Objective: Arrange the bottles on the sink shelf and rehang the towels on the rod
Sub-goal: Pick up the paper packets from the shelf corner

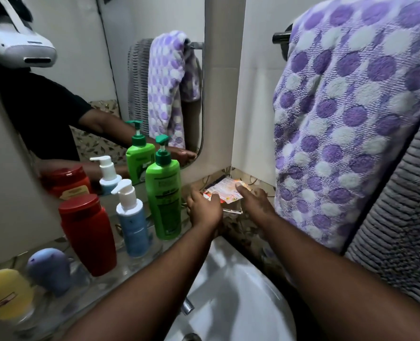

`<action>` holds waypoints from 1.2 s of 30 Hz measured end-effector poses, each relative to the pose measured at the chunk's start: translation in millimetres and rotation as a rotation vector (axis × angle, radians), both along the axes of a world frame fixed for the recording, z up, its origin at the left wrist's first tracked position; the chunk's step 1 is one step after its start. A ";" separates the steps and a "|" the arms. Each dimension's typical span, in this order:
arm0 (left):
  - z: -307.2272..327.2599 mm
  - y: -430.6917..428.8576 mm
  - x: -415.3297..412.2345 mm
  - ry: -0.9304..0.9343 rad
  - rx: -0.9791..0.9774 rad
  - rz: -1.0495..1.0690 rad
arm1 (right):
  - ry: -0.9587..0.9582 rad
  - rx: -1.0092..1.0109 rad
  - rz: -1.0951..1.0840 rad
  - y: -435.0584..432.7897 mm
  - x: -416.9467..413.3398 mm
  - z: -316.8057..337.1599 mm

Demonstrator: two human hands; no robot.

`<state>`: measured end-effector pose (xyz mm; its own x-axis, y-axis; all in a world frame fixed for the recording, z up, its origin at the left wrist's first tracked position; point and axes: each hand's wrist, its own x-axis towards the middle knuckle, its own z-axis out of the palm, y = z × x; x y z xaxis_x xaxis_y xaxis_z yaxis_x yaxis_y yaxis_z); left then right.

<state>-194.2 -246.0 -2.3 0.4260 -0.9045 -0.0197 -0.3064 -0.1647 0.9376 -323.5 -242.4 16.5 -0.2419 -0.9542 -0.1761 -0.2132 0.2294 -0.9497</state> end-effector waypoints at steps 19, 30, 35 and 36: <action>1.3 10.1 -18.2 0.234 0.062 0.013 | -0.447 0.053 -0.084 -1.6 -2.4 -4.8; 7.1 90.8 -25.3 0.467 0.012 0.020 | -0.390 0.071 0.026 63.4 -4.1 6.8; -4.1 129.5 -17.4 0.542 0.015 0.043 | -0.318 0.058 0.094 87.4 0.4 -11.0; -7.4 136.3 -14.4 0.561 0.019 0.045 | -0.313 0.057 0.108 95.3 1.8 -11.8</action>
